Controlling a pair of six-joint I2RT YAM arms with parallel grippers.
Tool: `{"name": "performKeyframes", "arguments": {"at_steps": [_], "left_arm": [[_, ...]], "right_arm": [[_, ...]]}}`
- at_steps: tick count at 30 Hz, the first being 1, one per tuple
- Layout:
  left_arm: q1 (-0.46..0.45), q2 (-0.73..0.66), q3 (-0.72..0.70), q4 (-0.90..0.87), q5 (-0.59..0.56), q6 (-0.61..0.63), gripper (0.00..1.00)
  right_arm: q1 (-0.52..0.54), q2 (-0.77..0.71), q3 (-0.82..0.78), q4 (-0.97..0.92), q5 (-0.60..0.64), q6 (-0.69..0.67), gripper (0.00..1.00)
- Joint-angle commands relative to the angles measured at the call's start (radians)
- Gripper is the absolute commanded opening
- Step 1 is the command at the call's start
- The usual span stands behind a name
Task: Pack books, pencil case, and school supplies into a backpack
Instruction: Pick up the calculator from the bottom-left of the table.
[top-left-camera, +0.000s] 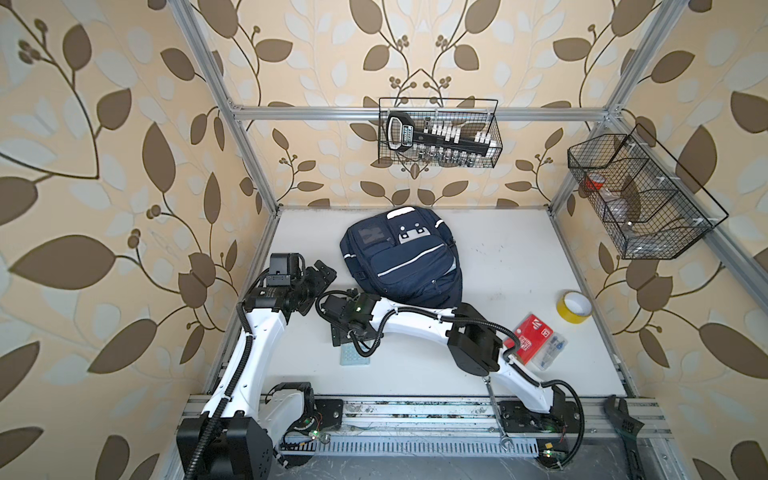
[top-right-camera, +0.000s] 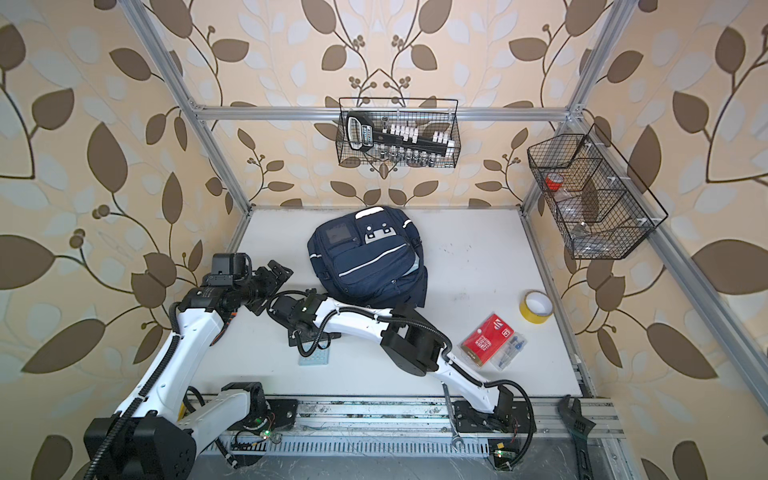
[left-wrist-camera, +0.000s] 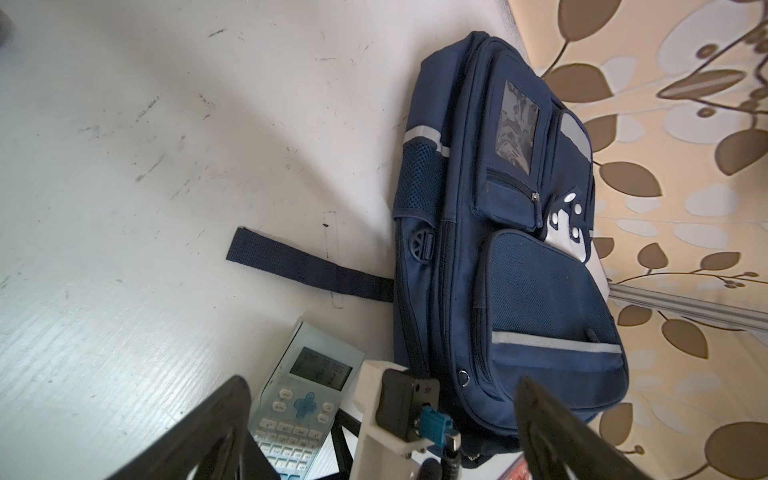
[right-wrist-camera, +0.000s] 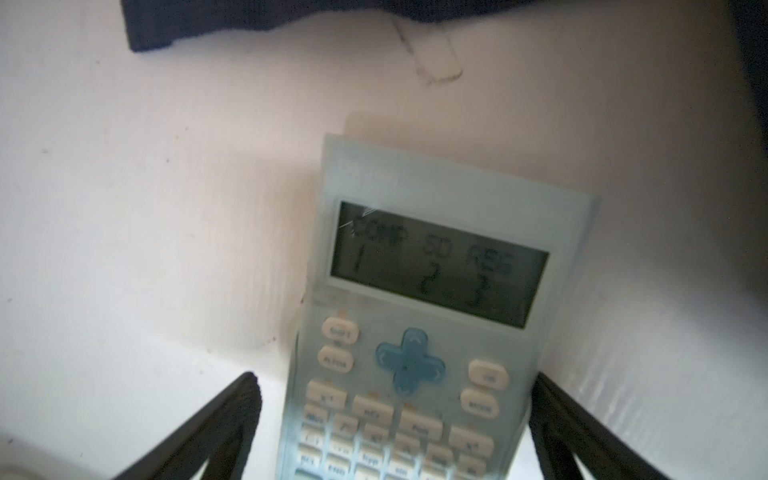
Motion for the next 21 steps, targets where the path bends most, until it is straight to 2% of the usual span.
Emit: {"name": "performKeyframes", "arguments": {"at_steps": [1,5,8,11,14,18,21], "left_arm": [[0.005,-0.008,-0.008,0.01,0.041,0.018,0.99],[0.005,-0.017,0.006,0.003,0.039,0.032,0.99],[0.006,-0.034,0.014,0.0,0.037,0.051,0.99],[0.005,-0.05,0.014,0.0,0.035,0.069,0.99],[0.006,-0.056,0.01,-0.001,0.037,0.078,0.99],[0.005,-0.057,0.015,0.007,0.061,0.09,0.96],[0.005,-0.075,0.033,0.024,0.093,0.132,0.91]], "right_arm": [[0.011,0.125,0.024,-0.194,0.072,0.005,0.98],[0.013,0.135,-0.022,-0.203,0.129,-0.004,0.9],[0.013,0.149,-0.028,-0.208,0.147,-0.021,0.8],[0.013,0.153,-0.028,-0.212,0.168,-0.029,0.77],[0.013,0.14,-0.025,-0.202,0.182,-0.053,0.66],[0.014,0.066,-0.043,-0.198,0.231,-0.059,0.52],[0.031,-0.079,-0.14,-0.15,0.3,-0.047,0.42]]}}
